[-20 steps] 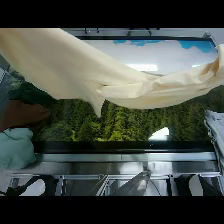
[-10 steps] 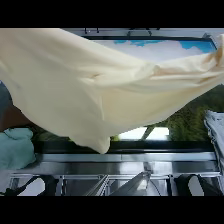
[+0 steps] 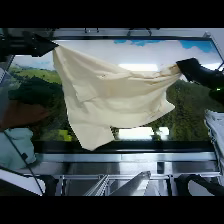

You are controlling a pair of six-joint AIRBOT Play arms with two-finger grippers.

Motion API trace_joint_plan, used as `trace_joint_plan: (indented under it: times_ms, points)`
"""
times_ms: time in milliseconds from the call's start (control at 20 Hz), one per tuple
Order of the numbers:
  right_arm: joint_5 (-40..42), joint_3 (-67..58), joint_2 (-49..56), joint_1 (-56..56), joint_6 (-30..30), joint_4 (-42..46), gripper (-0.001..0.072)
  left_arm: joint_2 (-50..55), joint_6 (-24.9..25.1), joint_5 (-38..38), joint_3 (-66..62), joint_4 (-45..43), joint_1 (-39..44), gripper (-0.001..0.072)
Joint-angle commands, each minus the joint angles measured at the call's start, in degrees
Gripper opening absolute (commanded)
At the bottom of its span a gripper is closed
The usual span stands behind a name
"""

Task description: Fold the shirts.

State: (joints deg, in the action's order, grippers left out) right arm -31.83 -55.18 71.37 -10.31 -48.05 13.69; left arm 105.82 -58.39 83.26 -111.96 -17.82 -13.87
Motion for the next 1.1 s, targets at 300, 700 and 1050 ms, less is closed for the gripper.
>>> trace_joint_plan:
  times_ms: [300,700,1050]
  points:
    - [-26.93,-6.95,10.86,-23.15,-2.38,17.27,0.0646,6.16,-10.47,13.33,3.74,-2.1,-11.74,0.0693]
    - [-37.77,-6.95,22.4,-25.35,-1.88,20.24,0.0492,0.55,-11.67,15.02,29.53,-27.3,-11.41,0.0597]
    - [-36.92,-6.97,29.59,-16.83,-3.04,20.85,0.0492,0.55,-11.13,6.47,38.16,-36.59,-4.48,0.0597]
